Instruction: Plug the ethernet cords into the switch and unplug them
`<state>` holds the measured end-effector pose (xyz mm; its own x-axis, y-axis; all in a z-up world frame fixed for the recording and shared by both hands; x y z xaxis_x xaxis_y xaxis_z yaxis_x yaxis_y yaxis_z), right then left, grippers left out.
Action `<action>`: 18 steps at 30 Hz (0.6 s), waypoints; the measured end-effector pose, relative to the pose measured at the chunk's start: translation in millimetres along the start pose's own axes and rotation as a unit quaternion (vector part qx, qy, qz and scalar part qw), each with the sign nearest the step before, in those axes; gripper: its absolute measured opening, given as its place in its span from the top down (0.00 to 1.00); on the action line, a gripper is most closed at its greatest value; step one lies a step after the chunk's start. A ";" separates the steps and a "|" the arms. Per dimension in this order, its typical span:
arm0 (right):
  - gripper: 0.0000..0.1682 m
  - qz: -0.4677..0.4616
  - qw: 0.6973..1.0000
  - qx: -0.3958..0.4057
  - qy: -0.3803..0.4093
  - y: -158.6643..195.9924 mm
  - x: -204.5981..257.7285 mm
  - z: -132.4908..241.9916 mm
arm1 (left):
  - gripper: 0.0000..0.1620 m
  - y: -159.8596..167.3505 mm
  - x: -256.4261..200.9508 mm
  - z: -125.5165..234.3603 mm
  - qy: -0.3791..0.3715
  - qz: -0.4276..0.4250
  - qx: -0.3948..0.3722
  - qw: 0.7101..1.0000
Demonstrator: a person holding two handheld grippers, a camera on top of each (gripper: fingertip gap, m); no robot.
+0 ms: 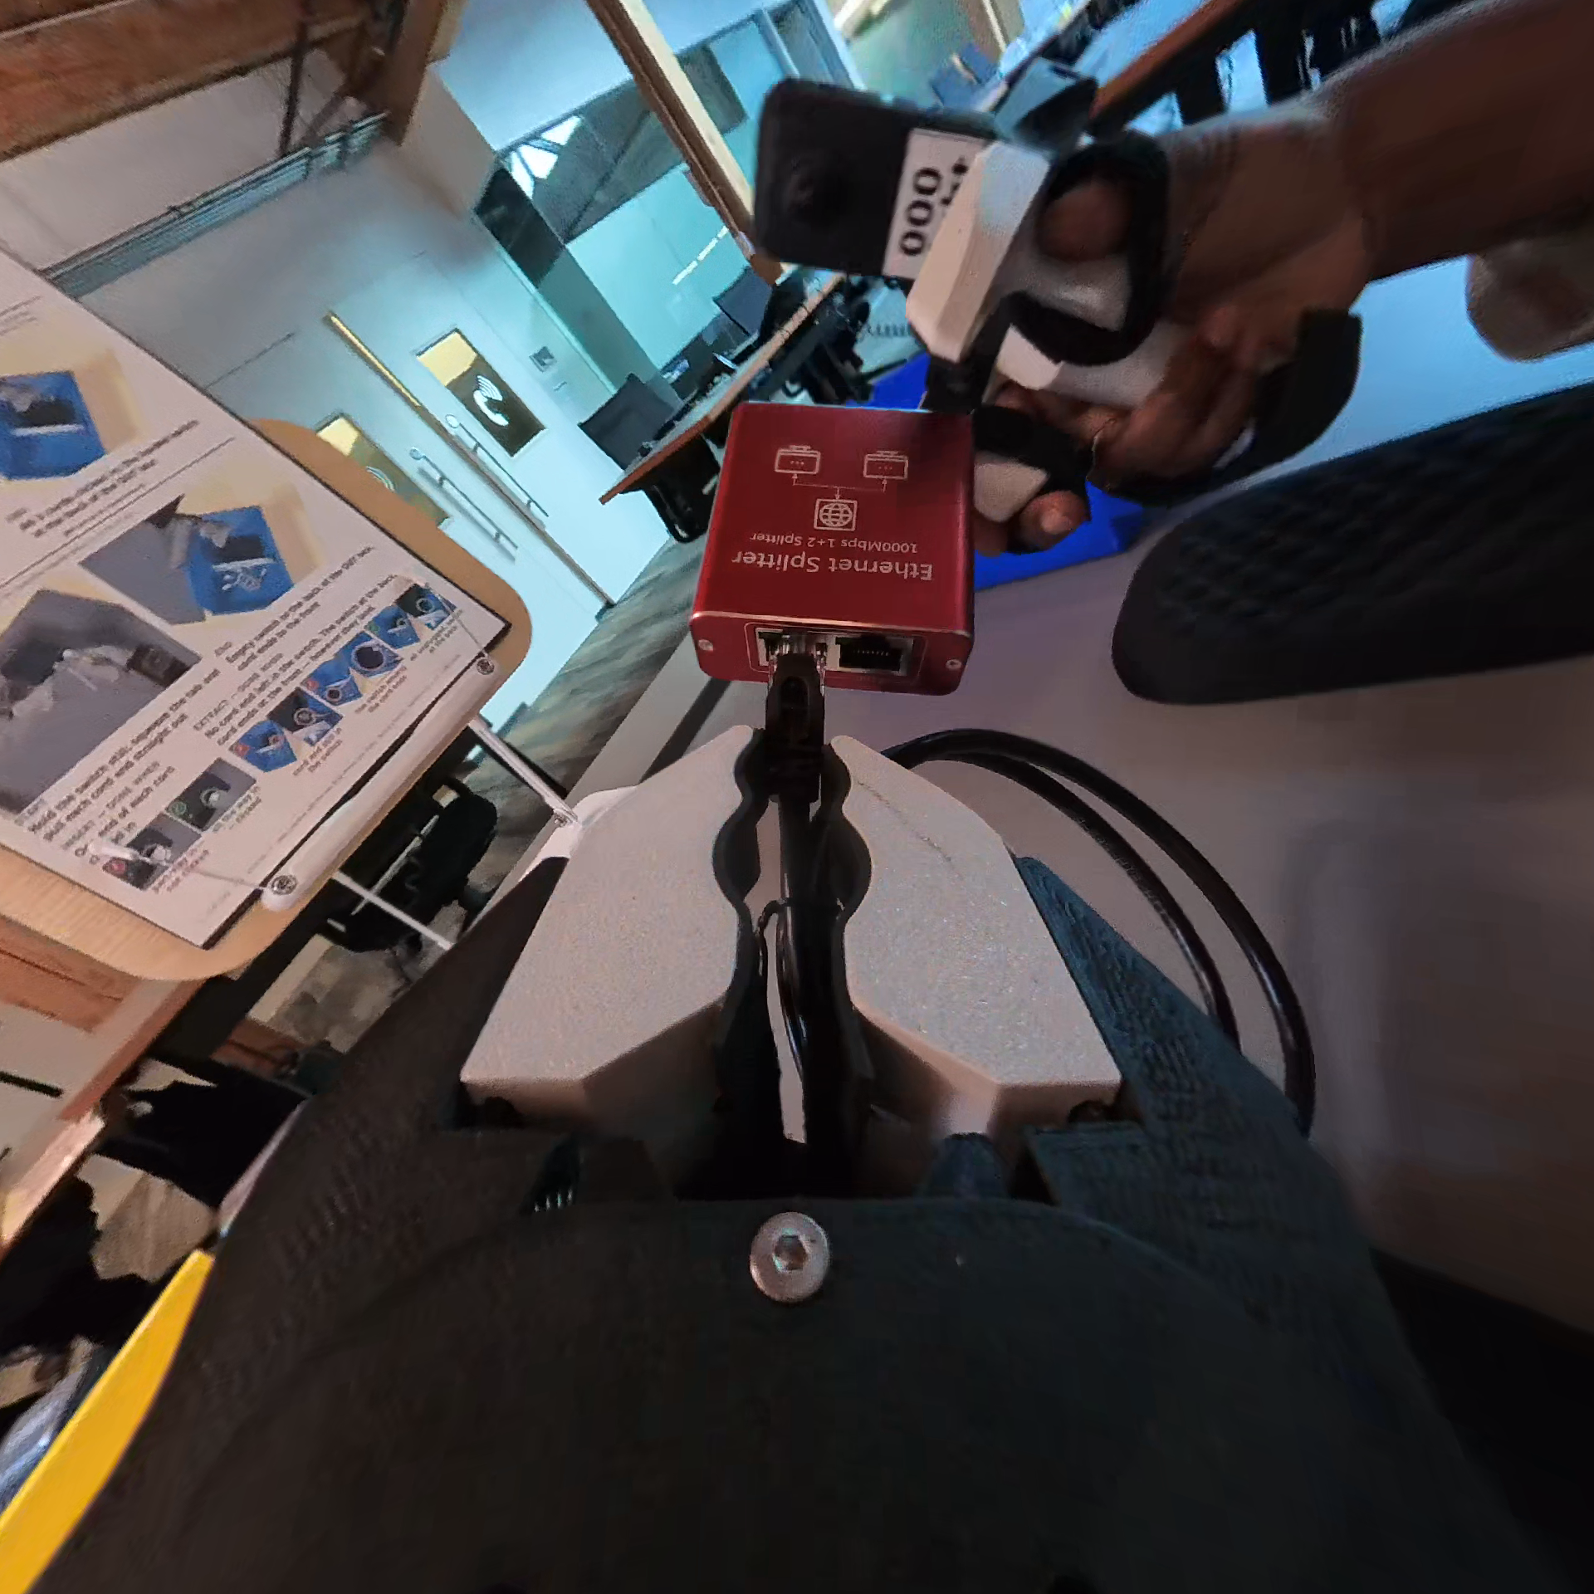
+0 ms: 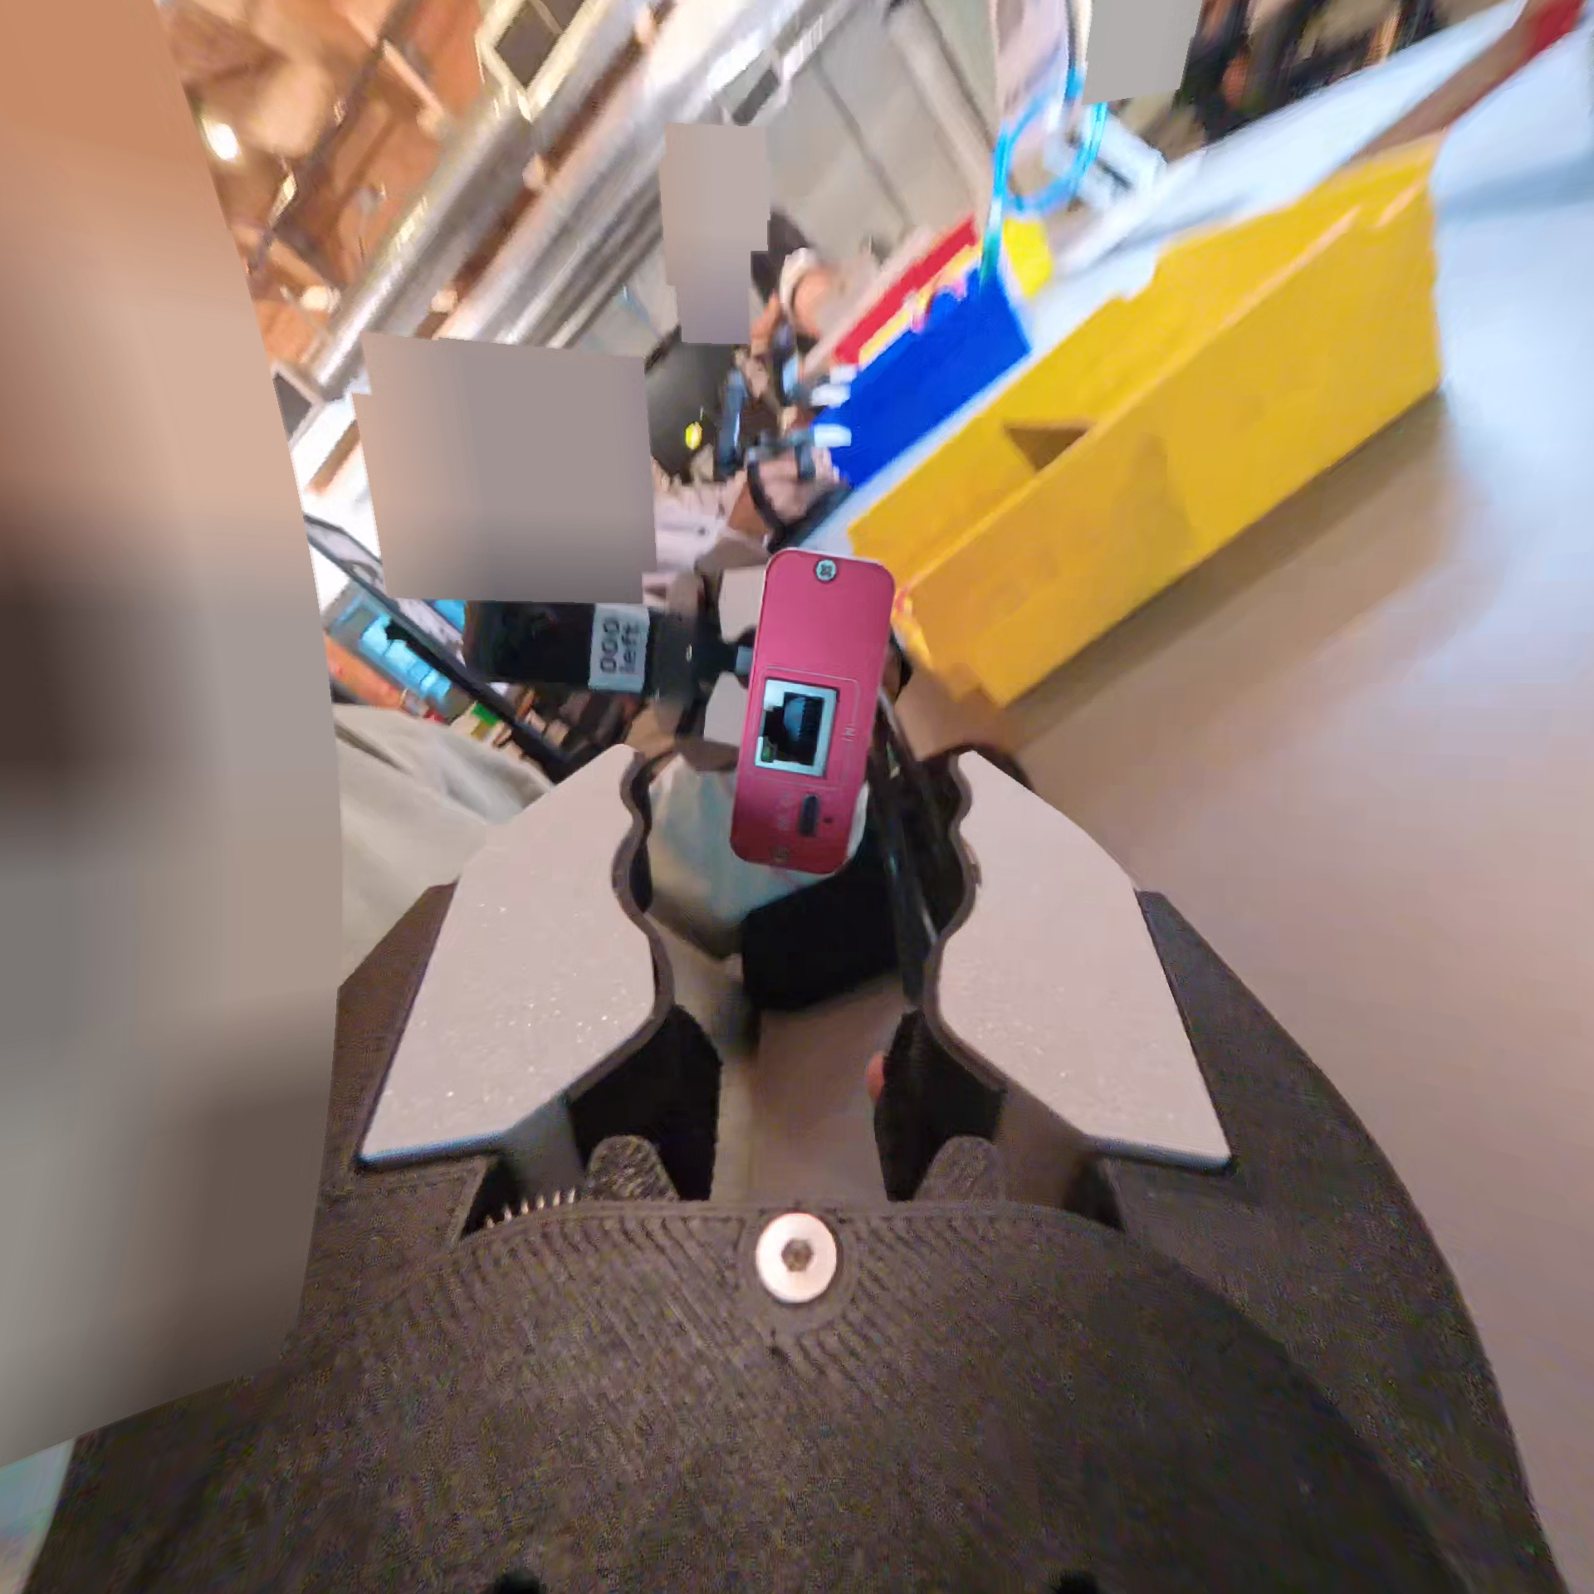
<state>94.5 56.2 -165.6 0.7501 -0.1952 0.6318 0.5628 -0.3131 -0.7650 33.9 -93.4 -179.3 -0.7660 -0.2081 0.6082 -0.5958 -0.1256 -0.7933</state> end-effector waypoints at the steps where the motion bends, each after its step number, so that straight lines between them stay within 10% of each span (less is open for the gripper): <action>1: 0.61 -0.013 1.000 0.016 -0.010 4.1 -0.3 -4.6 | 0.93 -0.1 -2.0 -0.6 0.004 -0.011 0.003 1.000; 4: 0.82 -0.037 0.999 0.018 -0.028 6.6 -2.6 -8.6 | 0.93 -4.7 -5.6 0.0 0.024 -0.029 -0.004 0.999; 18: 0.84 -0.019 0.994 0.105 -0.020 18.7 -3.0 1.3 | 0.93 -20.0 -14.8 -2.7 0.078 -0.190 0.056 0.977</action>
Point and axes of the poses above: each gripper's, where its closed fingertips meet, z back along the fingers, y out of its underside, x = y × z across the jaws, the point moved 6 cm from there along z, back along the fingers, and after that the axes turned 11 degrees about -y, right-handed, at the moved point
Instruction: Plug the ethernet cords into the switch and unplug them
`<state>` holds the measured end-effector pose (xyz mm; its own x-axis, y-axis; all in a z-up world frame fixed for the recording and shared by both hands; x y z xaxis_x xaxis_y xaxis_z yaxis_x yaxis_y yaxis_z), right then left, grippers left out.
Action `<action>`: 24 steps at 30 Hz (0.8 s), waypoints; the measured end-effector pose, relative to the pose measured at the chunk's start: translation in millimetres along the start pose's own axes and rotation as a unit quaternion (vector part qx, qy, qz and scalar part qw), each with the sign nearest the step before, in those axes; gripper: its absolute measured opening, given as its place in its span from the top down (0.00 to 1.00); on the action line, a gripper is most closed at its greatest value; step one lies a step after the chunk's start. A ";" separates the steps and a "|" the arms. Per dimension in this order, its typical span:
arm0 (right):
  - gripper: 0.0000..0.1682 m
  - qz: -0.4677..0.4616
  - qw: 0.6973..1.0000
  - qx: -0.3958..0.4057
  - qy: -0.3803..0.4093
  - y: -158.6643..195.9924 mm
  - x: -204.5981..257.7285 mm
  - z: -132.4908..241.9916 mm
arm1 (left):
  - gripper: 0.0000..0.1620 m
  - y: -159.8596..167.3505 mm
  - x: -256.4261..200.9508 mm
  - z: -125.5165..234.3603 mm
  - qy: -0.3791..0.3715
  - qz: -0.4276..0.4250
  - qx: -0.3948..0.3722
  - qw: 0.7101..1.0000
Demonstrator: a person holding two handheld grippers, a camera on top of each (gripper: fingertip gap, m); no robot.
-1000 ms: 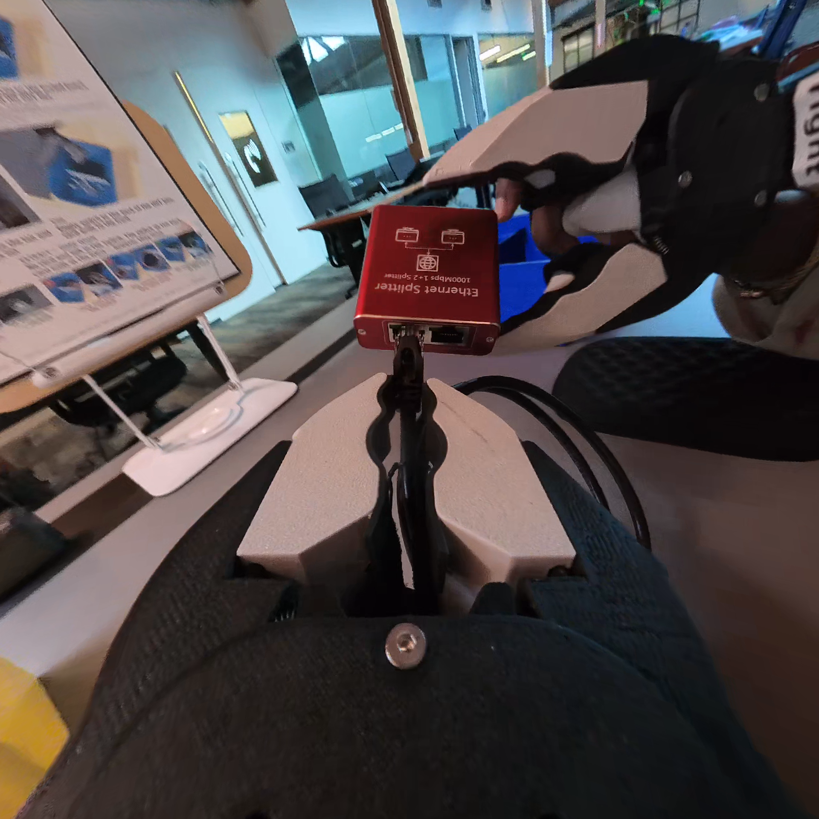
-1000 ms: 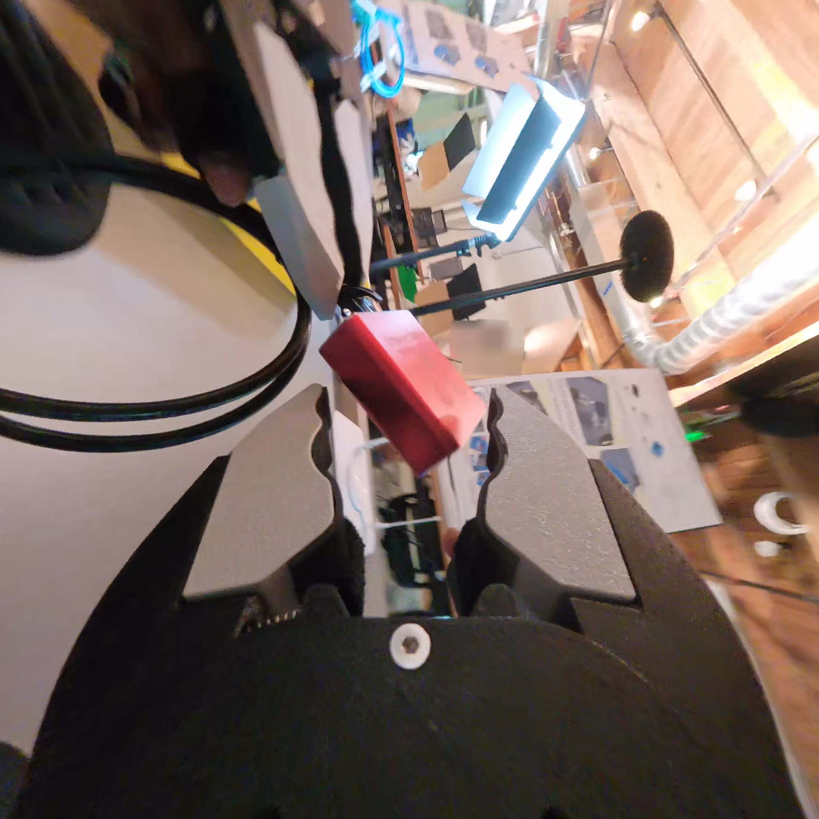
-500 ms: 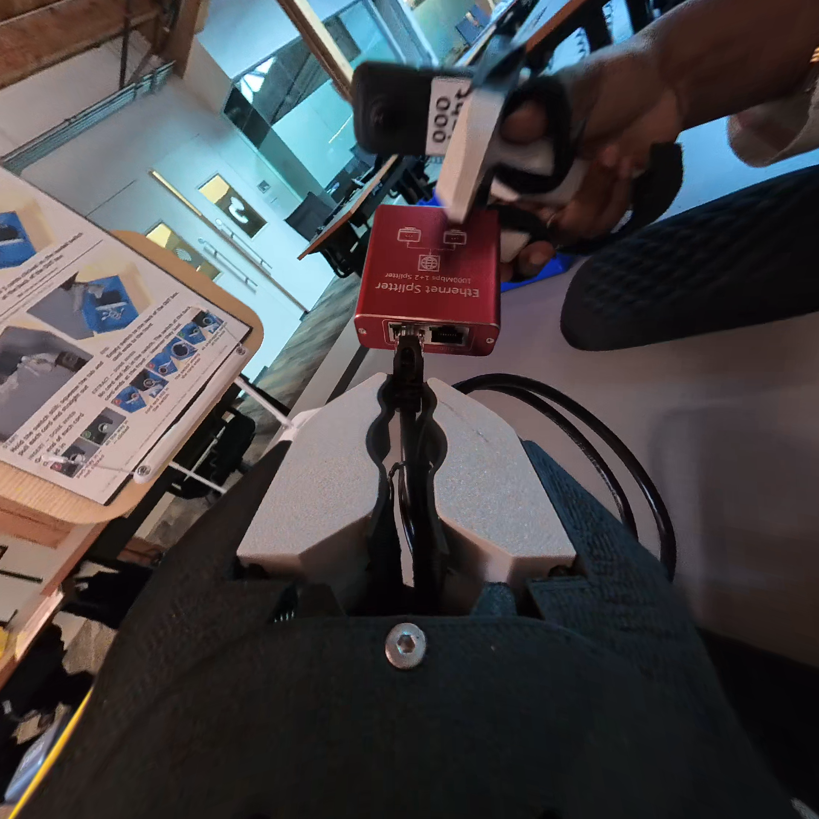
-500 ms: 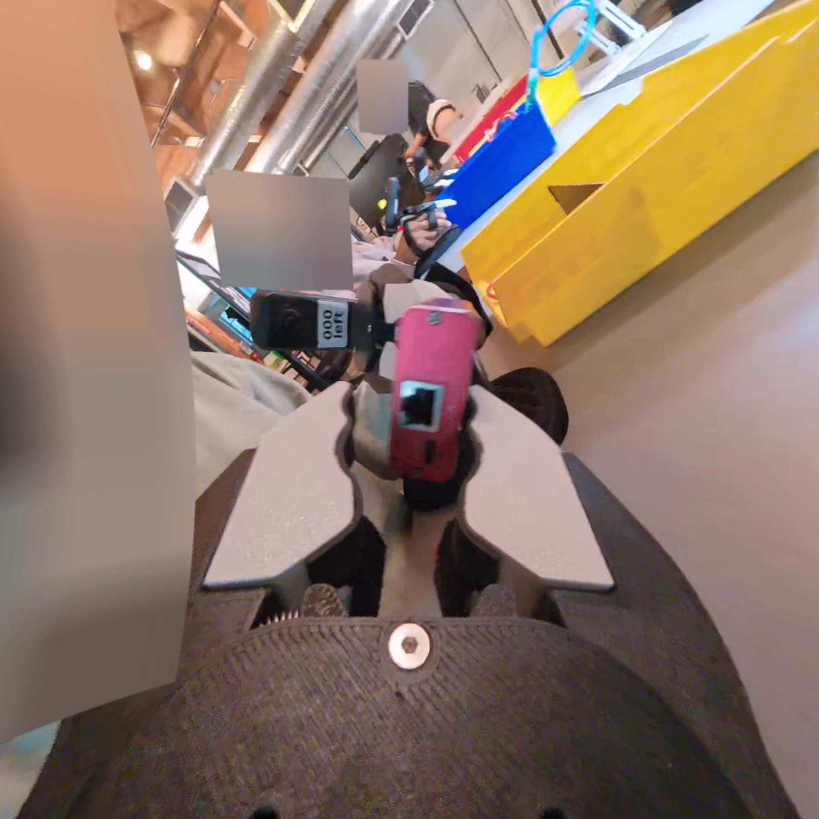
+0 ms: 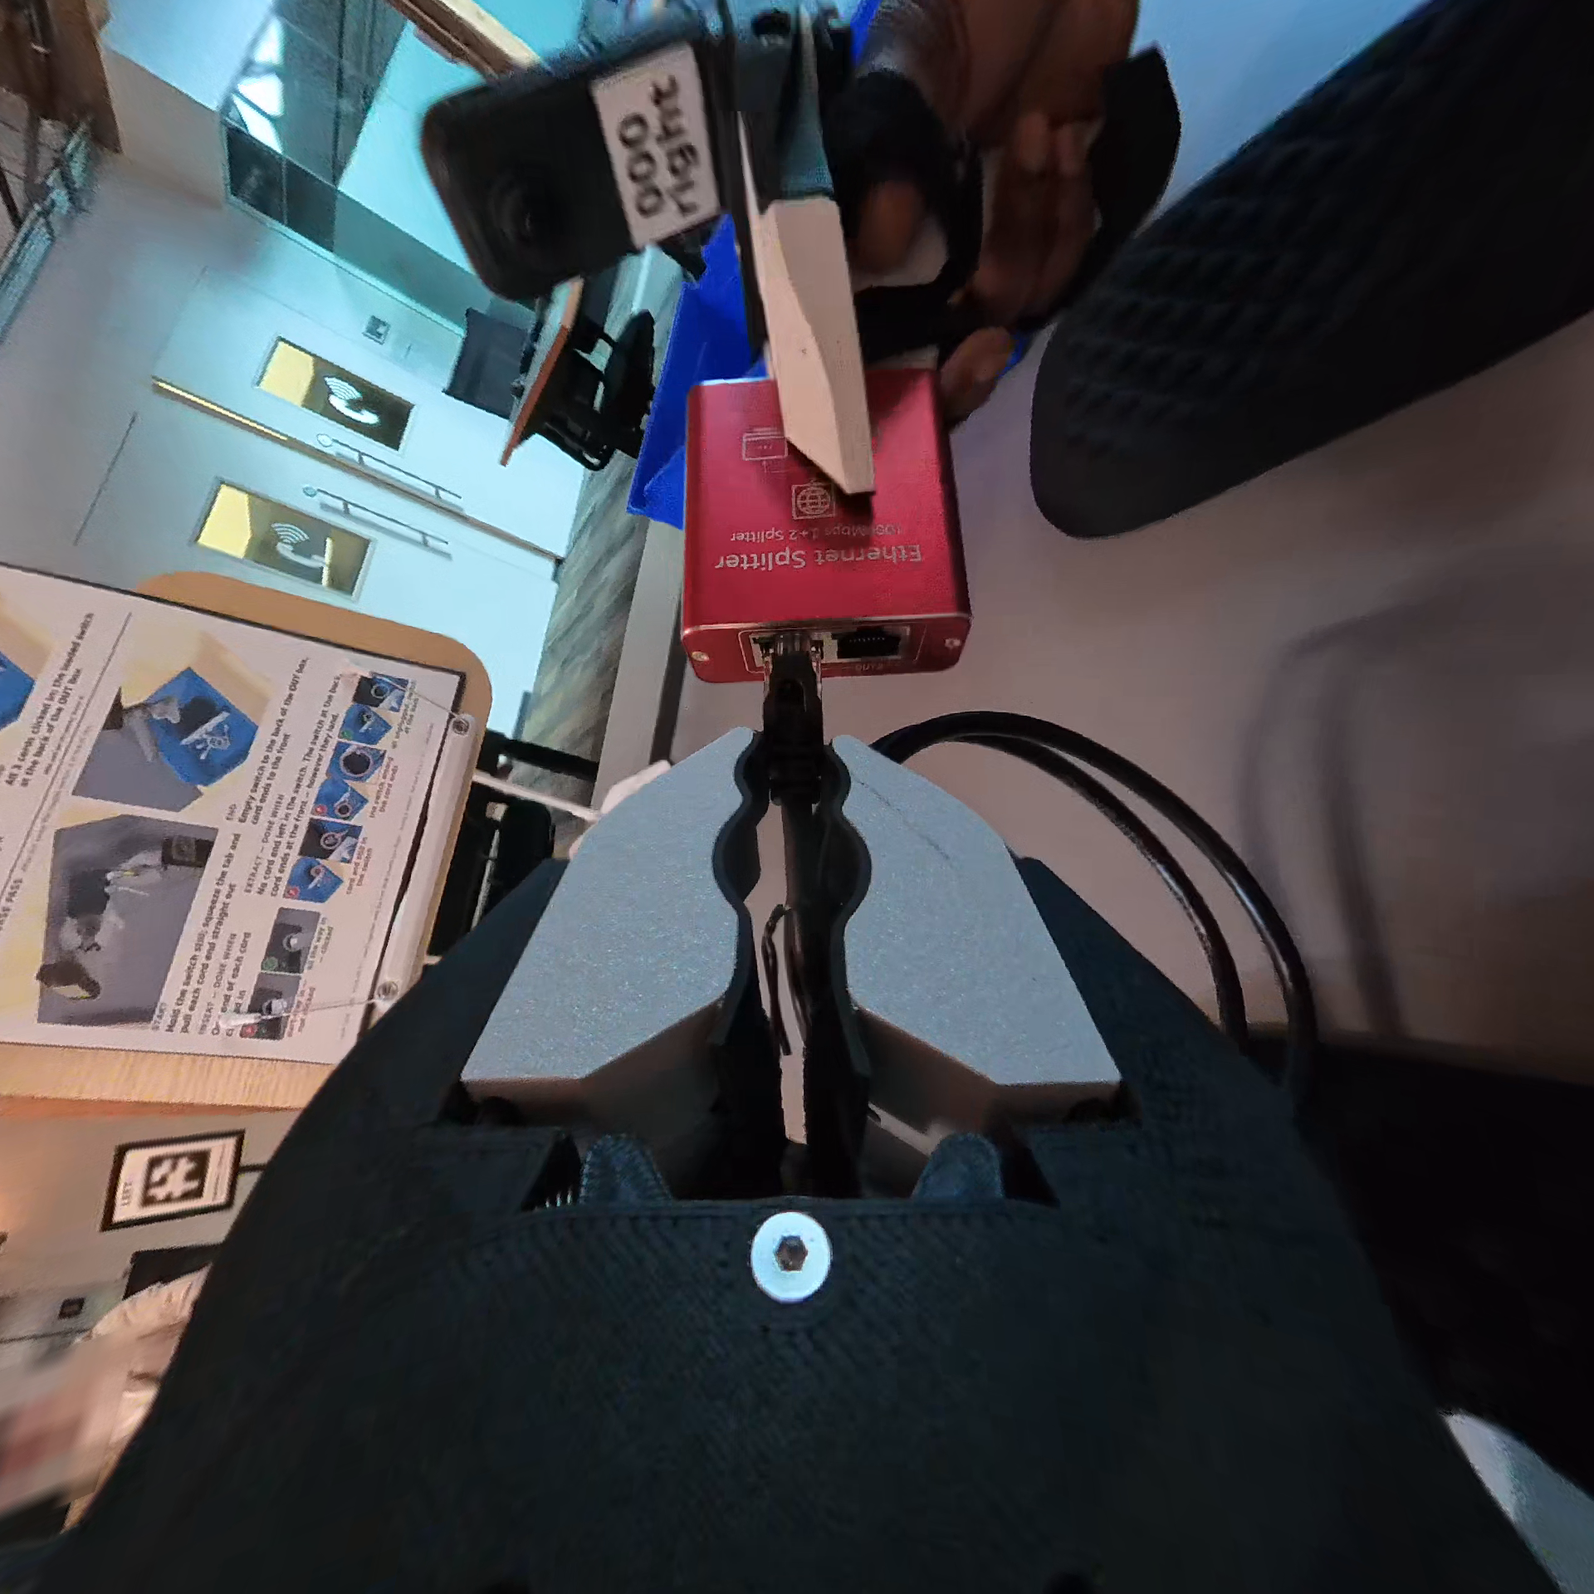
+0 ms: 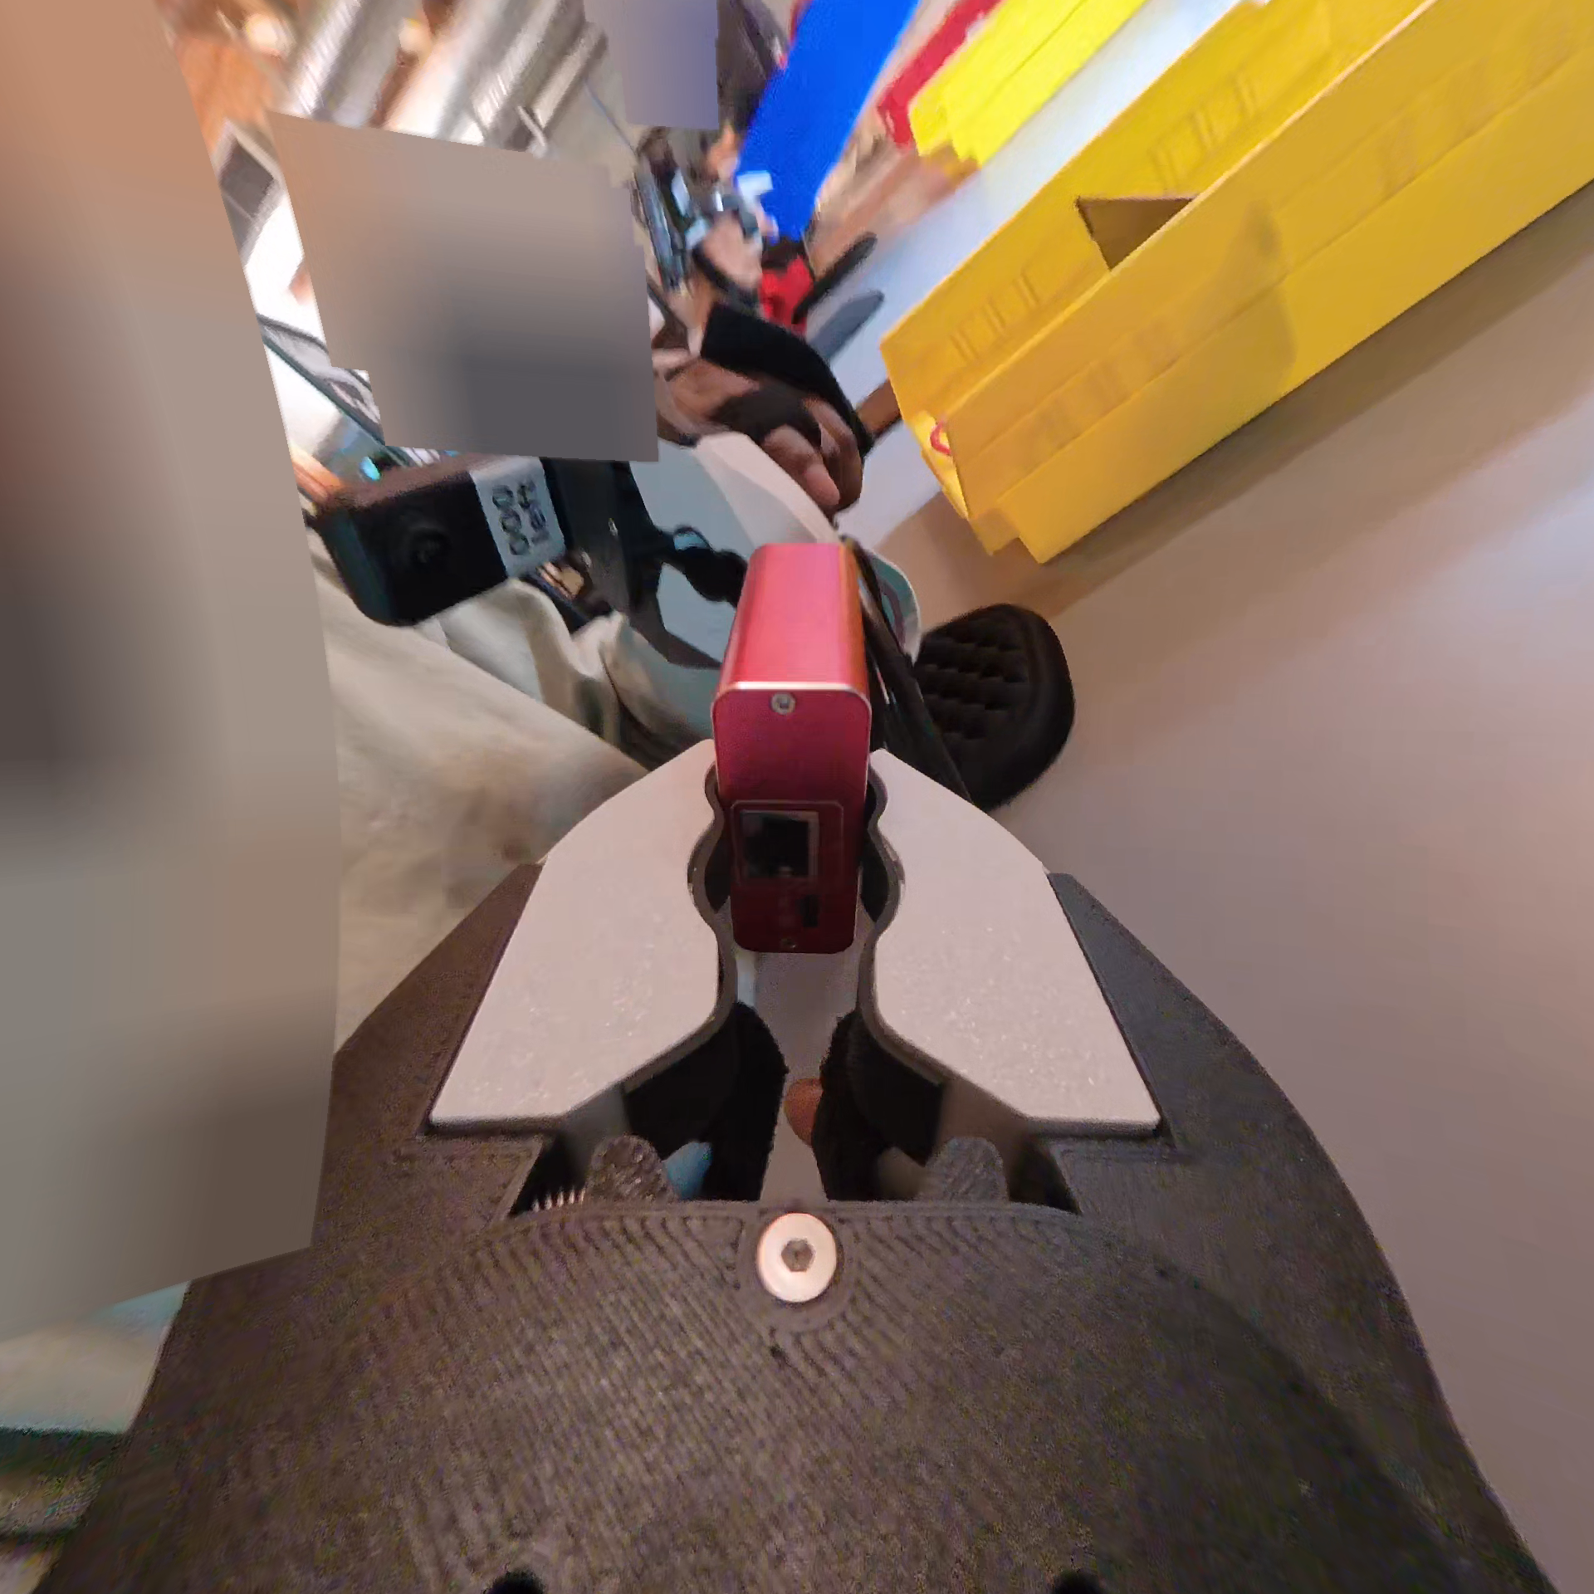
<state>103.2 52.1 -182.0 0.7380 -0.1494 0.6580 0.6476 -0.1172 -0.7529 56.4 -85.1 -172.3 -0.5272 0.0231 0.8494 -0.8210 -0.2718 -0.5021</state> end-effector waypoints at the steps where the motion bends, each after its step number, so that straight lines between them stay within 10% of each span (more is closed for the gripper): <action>1: 0.84 0.010 1.000 0.019 0.013 2.3 0.0 -0.4 | 0.93 0.2 -2.3 -1.0 0.002 -0.014 0.011 1.000; 9: 0.84 0.051 0.991 0.075 0.101 -1.7 1.0 -1.9 | 0.93 -3.7 -2.9 -10.5 0.007 -0.127 0.085 0.988; 24: 0.84 0.045 0.997 0.011 0.056 8.7 -3.4 -5.1 | 0.93 -0.3 0.3 -9.2 0.035 -0.030 0.022 0.999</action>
Point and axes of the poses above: each gripper's, where its closed fingertips meet, z back along the fingers, y out of its underside, x = y × z across the jaws, the point moved 6 cm from there along z, back along the fingers, and after that the axes turned 11 degrees about -y, right-handed, at the moved point
